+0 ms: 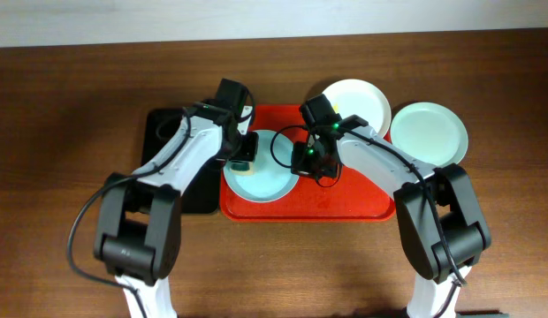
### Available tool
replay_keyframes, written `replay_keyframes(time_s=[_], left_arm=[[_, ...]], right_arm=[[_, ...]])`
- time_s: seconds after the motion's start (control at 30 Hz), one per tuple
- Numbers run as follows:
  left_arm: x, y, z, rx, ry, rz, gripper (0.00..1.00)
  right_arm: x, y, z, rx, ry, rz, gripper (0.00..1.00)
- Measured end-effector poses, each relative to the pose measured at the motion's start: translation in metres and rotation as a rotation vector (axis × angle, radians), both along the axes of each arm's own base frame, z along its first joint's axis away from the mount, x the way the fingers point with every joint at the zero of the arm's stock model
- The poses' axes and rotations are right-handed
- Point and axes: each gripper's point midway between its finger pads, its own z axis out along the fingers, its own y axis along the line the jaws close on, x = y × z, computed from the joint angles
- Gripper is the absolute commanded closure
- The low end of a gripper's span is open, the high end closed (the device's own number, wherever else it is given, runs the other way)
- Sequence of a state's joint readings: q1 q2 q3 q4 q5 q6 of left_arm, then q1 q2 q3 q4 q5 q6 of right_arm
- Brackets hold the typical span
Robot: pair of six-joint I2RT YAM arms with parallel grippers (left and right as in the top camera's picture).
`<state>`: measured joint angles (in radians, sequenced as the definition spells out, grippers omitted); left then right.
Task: Clean dirty plates on tray and stack at the side
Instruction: 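Lower the sponge in the left gripper onto the stained white plate, then scrub the stained white plate with the sponge while right gripper holds rim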
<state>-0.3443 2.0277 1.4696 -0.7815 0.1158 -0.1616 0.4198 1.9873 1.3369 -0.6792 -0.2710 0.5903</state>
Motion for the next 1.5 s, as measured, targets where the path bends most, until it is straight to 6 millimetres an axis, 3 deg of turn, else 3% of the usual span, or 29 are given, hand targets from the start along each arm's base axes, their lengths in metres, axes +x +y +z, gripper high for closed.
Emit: replay_keyframes(time_s=[0.13,0.63,0.97,1.17,1.23,1.5], left_arm=[[-0.001,0.002,-0.018,0.017,0.033,0.018,1.00],[-0.003,-0.006,-0.027,0.006,0.062,0.008,1.00],[-0.021,-0.048,-0.024,-0.236,0.164,-0.071,1.00],[-0.029,-0.056,-0.019,-0.297,0.203,-0.086,1.00],[-0.027,-0.053,-0.013,-0.297,0.192,-0.083,1.00],[-0.010,-0.023,0.055,-0.161,-0.029,-0.055,1.00]], right_arm=[[0.000,0.000,0.000,0.000,0.000,0.000,0.96],[0.000,-0.002,-0.002,-0.013,0.001,-0.002,0.96],[0.000,-0.003,-0.002,-0.020,0.000,-0.004,0.96],[0.000,-0.003,-0.002,-0.020,0.000,-0.004,0.96],[0.000,-0.003,-0.002,-0.019,-0.001,-0.004,0.96],[0.000,-0.003,-0.002,-0.018,-0.002,-0.003,0.96]])
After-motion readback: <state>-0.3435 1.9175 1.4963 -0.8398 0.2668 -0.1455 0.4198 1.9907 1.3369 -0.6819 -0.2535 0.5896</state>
